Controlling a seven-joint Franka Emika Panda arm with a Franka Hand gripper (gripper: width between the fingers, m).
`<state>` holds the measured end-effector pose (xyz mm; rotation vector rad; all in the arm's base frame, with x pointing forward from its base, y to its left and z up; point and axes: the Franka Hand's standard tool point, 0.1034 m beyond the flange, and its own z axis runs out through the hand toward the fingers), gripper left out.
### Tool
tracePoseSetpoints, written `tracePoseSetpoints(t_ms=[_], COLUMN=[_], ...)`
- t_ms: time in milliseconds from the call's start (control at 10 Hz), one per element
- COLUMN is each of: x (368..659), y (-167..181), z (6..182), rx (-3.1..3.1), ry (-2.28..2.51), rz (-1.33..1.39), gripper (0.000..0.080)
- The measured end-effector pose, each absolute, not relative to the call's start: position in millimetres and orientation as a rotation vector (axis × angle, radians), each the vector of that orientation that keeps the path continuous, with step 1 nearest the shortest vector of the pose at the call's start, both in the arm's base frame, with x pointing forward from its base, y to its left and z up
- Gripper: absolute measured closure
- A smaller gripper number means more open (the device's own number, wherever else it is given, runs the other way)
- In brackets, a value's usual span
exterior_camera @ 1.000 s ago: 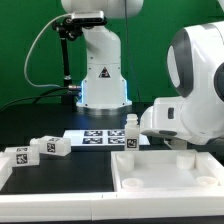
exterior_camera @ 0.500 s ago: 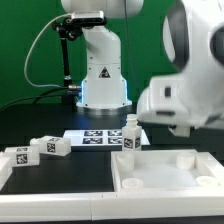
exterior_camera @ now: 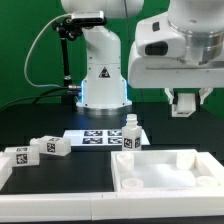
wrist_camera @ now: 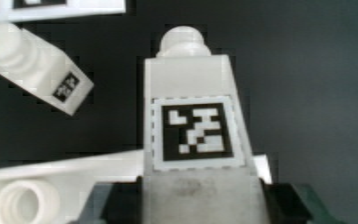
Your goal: Assemble one leg
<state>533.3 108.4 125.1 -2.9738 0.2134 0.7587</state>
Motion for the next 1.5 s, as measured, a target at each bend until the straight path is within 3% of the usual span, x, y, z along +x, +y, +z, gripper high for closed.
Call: tracePoseSetpoints(t_ms=[300,500,700,1000,1100,1300,1500], x=[552,598,615,622,618,633,635], y=[109,100,111,112,103,97,108], z=[129.3,152.6,162.9,157.3,144.7,149.3,149.7], rx=[-3.023,-3.042,-3.075,-3.034,-3.026,-2.986,-2.968], ry=[0.135,0.119,0.104,0.064,0.022,-0.006,-0.031], rz=[0.495,0.207,0.009,-0.346,-0.460,-0.673,-0.719], gripper=[0.0512,0.0512,0.0512,0.0512,0.0512,0.0512,0.0512])
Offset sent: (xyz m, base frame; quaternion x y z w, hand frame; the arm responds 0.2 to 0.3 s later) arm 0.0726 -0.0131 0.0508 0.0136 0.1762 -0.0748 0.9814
